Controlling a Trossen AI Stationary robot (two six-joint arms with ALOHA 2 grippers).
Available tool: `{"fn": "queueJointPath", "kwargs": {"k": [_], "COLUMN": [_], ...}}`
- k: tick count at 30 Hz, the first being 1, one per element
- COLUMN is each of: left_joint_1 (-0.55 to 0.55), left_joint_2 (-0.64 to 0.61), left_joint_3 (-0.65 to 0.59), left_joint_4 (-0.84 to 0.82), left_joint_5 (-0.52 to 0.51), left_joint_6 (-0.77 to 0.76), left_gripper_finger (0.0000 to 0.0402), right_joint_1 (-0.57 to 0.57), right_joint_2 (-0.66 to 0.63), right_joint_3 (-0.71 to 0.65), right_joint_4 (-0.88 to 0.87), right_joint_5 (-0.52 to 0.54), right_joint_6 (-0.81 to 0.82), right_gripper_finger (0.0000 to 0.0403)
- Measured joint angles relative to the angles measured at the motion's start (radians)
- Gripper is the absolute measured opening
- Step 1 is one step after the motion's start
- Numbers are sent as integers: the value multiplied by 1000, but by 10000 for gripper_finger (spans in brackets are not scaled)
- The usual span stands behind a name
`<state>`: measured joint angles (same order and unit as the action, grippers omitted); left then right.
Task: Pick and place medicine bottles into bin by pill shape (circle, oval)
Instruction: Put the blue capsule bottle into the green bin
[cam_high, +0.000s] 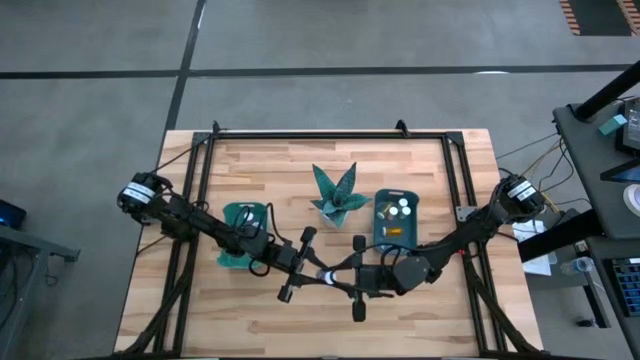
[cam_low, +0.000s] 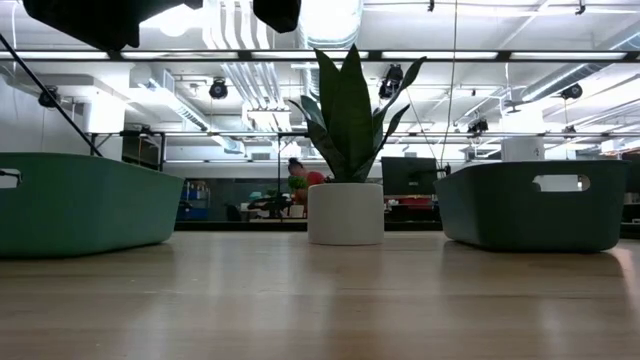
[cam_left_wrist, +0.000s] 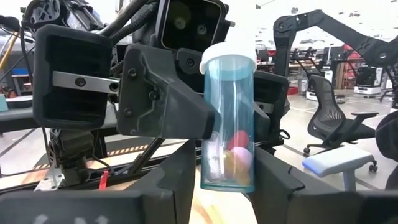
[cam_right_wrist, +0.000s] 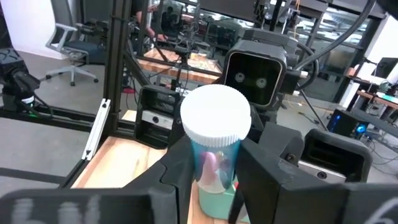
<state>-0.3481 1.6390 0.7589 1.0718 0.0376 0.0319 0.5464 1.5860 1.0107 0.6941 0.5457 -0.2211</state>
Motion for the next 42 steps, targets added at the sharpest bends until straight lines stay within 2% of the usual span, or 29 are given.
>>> {"fn": "queueJointPath", "kwargs": {"k": [9, 15, 18, 23, 27, 31, 42], "left_joint_1": [0, 0, 0, 2, 8, 24, 43], "left_joint_2": [0, 0, -2, -2, -6, 4, 156], "left_joint_3": [0, -2, -9, -13, -11, 7, 141], "left_joint_4": [-8, -21, -22, -61, -57, -62, -67], "left_joint_5": [-4, -9, -8, -10, -55, -121, -154], "left_joint_6": [1, 1, 1, 3, 3, 1, 1], "left_gripper_finger": [136, 182, 214, 251, 255, 255, 241], "right_joint_1": [0, 1, 3, 3, 3, 0, -6], "right_joint_2": [0, -13, -48, -135, -172, -180, -170], "right_joint_3": [0, -1, -2, -1, -1, -2, -2], "right_joint_4": [-5, -41, -143, -445, -676, -801, -824], "right_joint_5": [0, -1, 0, -1, -2, -3, -2], "right_joint_6": [0, 2, 50, 230, 392, 494, 527], "right_gripper_finger": [88, 88, 88, 88, 89, 89, 89]}}
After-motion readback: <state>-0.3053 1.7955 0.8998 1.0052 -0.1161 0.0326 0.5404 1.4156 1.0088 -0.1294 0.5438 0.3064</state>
